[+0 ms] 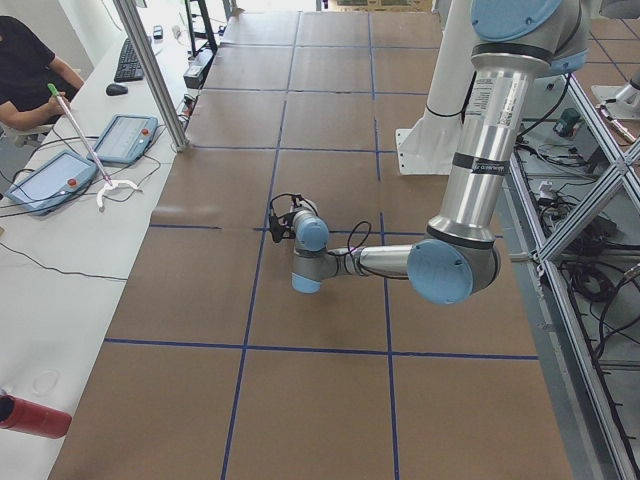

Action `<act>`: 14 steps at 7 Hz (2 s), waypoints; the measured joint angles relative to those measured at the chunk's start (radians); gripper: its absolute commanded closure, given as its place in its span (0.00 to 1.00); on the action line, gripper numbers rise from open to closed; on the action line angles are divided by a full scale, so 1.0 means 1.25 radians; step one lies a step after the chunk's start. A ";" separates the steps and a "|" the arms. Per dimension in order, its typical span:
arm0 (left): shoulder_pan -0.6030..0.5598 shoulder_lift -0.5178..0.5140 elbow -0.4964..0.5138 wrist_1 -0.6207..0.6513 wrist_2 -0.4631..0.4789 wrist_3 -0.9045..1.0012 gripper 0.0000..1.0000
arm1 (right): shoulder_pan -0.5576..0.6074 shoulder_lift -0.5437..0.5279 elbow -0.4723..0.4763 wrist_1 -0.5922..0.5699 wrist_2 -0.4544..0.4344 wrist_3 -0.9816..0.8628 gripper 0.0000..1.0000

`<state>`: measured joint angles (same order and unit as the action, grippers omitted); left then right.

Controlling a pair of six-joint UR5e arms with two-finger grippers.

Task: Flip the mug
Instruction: 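Close the left gripper on the white mug's rim, then lift the white mug with the left gripper and carry it farther from the robot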

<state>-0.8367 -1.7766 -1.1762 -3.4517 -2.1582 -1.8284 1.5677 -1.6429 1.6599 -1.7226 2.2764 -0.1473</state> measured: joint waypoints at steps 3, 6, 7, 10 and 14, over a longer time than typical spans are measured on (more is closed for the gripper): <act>0.007 0.001 0.000 -0.009 -0.009 -0.001 1.00 | 0.000 0.000 0.000 0.000 0.000 0.000 0.00; 0.008 0.001 -0.005 -0.010 -0.011 -0.003 1.00 | 0.000 0.000 0.001 0.000 0.000 0.000 0.00; 0.008 0.002 -0.017 -0.015 -0.011 -0.023 1.00 | 0.000 0.000 0.001 0.000 0.000 0.000 0.00; 0.008 0.005 -0.083 -0.026 -0.004 -0.125 1.00 | 0.000 0.000 0.001 0.000 0.000 0.000 0.00; 0.010 -0.032 -0.146 0.071 0.015 -0.184 1.00 | 0.000 0.000 0.001 0.000 0.000 0.000 0.00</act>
<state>-0.8237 -1.8168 -1.3589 -3.3624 -2.1394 -2.0584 1.5677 -1.6429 1.6609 -1.7226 2.2764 -0.1472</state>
